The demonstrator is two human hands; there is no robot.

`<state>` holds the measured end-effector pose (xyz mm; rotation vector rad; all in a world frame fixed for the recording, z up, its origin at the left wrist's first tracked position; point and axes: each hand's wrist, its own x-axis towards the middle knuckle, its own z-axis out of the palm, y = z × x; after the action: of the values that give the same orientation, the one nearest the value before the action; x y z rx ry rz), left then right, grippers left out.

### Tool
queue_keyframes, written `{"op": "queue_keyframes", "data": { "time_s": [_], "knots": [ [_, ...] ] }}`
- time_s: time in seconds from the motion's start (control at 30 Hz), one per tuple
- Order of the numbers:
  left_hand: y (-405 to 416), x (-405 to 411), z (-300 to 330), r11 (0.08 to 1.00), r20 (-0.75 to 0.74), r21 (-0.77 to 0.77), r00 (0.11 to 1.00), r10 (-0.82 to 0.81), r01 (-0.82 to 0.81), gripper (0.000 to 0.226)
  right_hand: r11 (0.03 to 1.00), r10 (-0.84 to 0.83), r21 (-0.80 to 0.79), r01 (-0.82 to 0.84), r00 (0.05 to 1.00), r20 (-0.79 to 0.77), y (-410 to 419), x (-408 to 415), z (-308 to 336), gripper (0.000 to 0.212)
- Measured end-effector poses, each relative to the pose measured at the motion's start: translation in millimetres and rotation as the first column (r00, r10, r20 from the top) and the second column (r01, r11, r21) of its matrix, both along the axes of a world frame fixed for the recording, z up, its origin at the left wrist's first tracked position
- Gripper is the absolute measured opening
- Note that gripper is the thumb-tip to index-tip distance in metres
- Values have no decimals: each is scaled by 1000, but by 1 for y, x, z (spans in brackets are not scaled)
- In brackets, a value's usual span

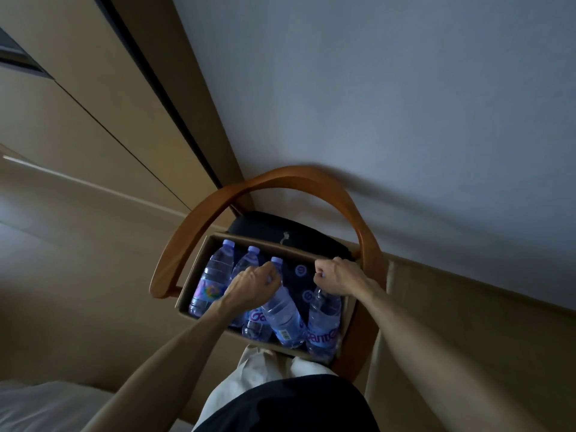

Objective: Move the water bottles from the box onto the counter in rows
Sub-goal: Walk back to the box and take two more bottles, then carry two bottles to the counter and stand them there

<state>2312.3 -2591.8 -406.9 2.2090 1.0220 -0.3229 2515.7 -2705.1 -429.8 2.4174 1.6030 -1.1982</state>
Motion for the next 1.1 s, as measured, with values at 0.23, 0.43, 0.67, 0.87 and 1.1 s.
{"op": "queue_keyframes", "data": {
  "time_s": [0.23,0.43,0.67,0.87,1.1],
  "knots": [
    [27,-25,36,994,146,27,984,104,-109,26,998,-2,65,8,996,-86,26,19,35,21],
    [66,-73,99,926,308,221,922,233,-308,20,961,87,269,-68,994,-59,106,-12,94,18],
    [122,-183,182,720,481,325,763,432,-613,17,836,221,511,-202,975,24,216,-113,175,16],
    [171,-311,257,545,627,409,659,415,-732,20,682,379,654,-329,923,69,295,-240,265,18],
    [228,-460,325,395,709,468,602,366,-791,31,487,378,818,-305,919,117,376,-380,348,23]
  ]
}}
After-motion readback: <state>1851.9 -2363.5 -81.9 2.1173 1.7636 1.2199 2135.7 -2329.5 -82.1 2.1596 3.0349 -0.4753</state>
